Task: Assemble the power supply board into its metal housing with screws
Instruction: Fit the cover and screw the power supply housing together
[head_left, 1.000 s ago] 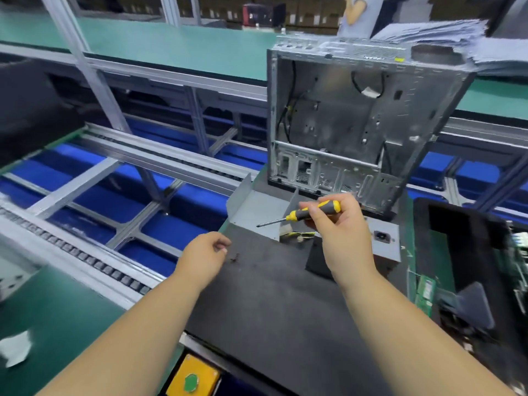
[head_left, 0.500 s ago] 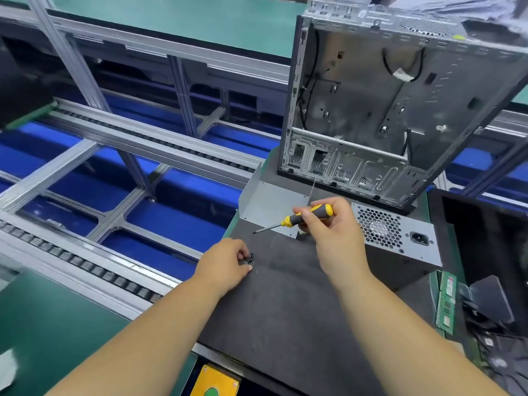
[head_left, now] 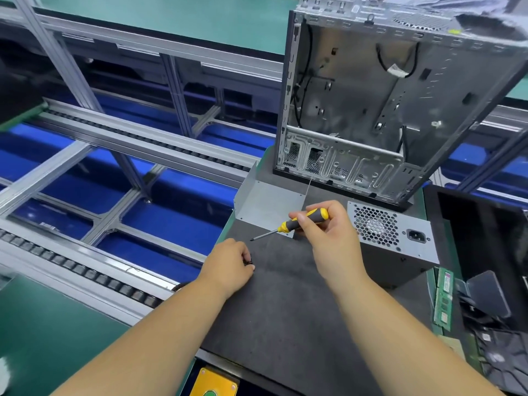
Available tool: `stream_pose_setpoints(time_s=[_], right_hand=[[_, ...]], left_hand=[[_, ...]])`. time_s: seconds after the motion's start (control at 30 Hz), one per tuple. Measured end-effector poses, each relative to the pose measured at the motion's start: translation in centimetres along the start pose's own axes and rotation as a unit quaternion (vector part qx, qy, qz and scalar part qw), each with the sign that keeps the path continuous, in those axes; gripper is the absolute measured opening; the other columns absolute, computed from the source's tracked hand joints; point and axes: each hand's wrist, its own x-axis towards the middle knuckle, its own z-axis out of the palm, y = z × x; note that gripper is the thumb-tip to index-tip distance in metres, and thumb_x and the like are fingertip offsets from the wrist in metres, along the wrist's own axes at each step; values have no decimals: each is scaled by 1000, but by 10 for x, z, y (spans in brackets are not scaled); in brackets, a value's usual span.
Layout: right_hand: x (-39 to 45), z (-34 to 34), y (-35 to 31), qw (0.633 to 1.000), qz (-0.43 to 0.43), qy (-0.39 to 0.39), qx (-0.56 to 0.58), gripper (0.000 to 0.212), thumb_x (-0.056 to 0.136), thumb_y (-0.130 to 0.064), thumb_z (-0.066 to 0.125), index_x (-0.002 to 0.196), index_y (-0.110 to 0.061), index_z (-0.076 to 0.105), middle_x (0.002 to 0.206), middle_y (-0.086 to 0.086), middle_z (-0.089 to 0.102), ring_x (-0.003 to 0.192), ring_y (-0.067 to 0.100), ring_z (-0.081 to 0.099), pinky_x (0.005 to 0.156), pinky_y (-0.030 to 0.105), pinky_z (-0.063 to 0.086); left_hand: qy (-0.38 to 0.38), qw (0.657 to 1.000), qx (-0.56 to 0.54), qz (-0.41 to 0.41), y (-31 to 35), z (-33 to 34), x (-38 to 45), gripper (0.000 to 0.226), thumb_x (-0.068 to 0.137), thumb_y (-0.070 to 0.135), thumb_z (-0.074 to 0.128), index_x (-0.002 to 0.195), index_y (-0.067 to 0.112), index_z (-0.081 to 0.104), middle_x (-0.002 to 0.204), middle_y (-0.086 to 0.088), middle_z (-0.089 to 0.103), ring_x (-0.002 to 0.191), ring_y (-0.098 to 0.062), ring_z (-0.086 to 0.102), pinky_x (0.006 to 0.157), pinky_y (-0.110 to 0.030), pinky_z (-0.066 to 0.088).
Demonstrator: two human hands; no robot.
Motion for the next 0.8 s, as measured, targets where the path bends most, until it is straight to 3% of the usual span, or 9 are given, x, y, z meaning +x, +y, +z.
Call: stream_pose_setpoints(time_s=[0.2, 0.3, 0.4, 0.47, 0.6, 0.73, 0.8], right_hand=[[-3, -7, -4, 1000, -7, -2, 11, 16, 85, -23, 67, 93, -17, 55, 86, 6, 73, 86, 22, 74, 88, 54, 55], [-4, -13, -5, 1000, -12, 0, 7, 13, 84, -25, 67, 91, -23, 56, 85, 5, 74, 87, 22, 74, 87, 52, 55], [-4, -19, -9, 1000, -20, 7, 6, 11, 84, -27, 67, 85, -31, 57, 86, 4, 75, 85, 22, 74, 77, 43, 54], [-4, -24, -12, 999, -27, 12, 15, 11, 86, -24, 66, 86, -30, 57, 87, 6, 74, 85, 23, 74, 73, 40, 52], [-4, -36, -21, 998, -52, 28, 36, 12, 85, -25, 69, 88, -28, 57, 88, 10, 72, 86, 27, 74, 80, 50, 57], [-8, -50, -32, 995, -83, 30, 48, 11, 87, -24, 67, 90, -29, 57, 91, 6, 74, 85, 25, 74, 70, 30, 58], [-11, -60, -38, 994, -94, 34, 43, 11, 90, -21, 65, 94, -26, 56, 93, 4, 75, 87, 24, 74, 75, 34, 58]], left_hand=[[19, 998, -46, -30, 5, 2, -2, 8, 79, 23, 71, 77, 25, 64, 89, 10, 50, 85, -12, 53, 64, -22, 37], [41, 997, -65, -32, 7, -1, -4, 12, 83, 28, 71, 76, 25, 62, 89, 7, 53, 83, -12, 53, 67, -24, 40], [51, 993, -104, -34, 14, -8, -7, 14, 85, 30, 68, 75, 26, 60, 77, 6, 60, 72, -13, 57, 64, -28, 48], [63, 981, -178, -52, 24, -15, -9, 12, 84, 27, 69, 75, 26, 61, 72, 4, 64, 69, -13, 60, 64, -28, 51], [85, 944, -311, -67, 49, -30, -15, 12, 81, 16, 70, 76, 25, 65, 76, 0, 69, 64, -4, 63, 58, -17, 47], [58, 905, -419, -38, 80, -41, -25, 13, 84, 0, 67, 87, 13, 69, 81, -12, 73, 68, -10, 67, 63, -14, 51], [49, 902, -429, -14, 94, -45, -30, 14, 85, -2, 66, 93, 9, 72, 81, -8, 71, 68, -7, 65, 65, -12, 51]])
